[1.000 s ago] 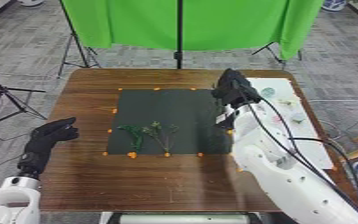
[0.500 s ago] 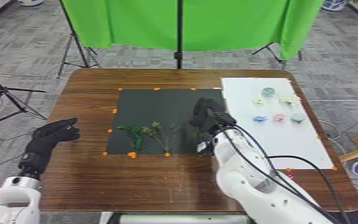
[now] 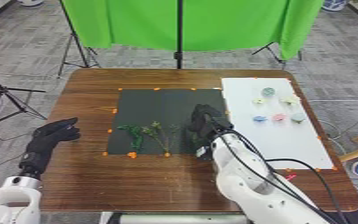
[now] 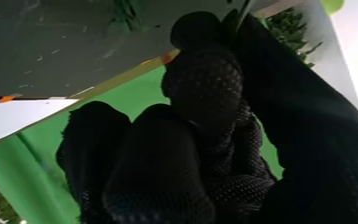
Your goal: Arrange flowers
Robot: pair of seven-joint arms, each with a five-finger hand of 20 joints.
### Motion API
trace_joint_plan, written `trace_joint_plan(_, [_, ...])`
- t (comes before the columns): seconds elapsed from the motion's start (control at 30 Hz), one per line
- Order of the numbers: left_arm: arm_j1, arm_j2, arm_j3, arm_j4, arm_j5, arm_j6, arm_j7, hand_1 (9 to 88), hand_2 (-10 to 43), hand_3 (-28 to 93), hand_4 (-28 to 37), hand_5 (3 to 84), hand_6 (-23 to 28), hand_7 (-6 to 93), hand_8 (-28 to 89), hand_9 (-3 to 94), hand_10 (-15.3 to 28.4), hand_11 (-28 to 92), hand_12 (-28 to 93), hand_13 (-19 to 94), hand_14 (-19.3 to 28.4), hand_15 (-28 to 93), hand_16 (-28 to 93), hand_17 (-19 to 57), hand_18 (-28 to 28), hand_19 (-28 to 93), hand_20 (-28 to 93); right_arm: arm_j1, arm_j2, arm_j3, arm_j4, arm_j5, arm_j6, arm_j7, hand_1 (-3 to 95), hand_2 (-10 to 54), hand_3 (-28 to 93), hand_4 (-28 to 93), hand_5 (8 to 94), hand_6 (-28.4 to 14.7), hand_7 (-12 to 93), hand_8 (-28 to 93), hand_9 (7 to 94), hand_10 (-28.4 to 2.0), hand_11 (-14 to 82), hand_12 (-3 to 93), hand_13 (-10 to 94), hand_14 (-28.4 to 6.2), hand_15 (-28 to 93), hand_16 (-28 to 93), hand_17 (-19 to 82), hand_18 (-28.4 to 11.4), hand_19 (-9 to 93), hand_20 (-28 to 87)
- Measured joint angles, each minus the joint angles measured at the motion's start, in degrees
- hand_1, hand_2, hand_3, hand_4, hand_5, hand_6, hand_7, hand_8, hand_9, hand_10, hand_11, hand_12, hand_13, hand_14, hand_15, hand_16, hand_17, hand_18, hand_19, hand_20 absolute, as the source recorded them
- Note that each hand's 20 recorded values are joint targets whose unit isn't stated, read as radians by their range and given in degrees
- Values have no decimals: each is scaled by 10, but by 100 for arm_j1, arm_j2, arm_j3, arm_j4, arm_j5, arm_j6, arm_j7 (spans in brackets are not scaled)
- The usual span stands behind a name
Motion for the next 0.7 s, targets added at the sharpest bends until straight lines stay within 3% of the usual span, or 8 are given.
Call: trace_joint_plan(0.7, [-3,-8,-9,0,2,-41,8,359,-19,612,-198,476,46,157,-73,505,137,246,126,435,189,297,-20,73,125,94,174,-10,238,76,-107,-24,-327,-417,483,-95,556,-20,763,-33,326,162,860,-123,505,273,937,-23,643,329,664,-154,932,615])
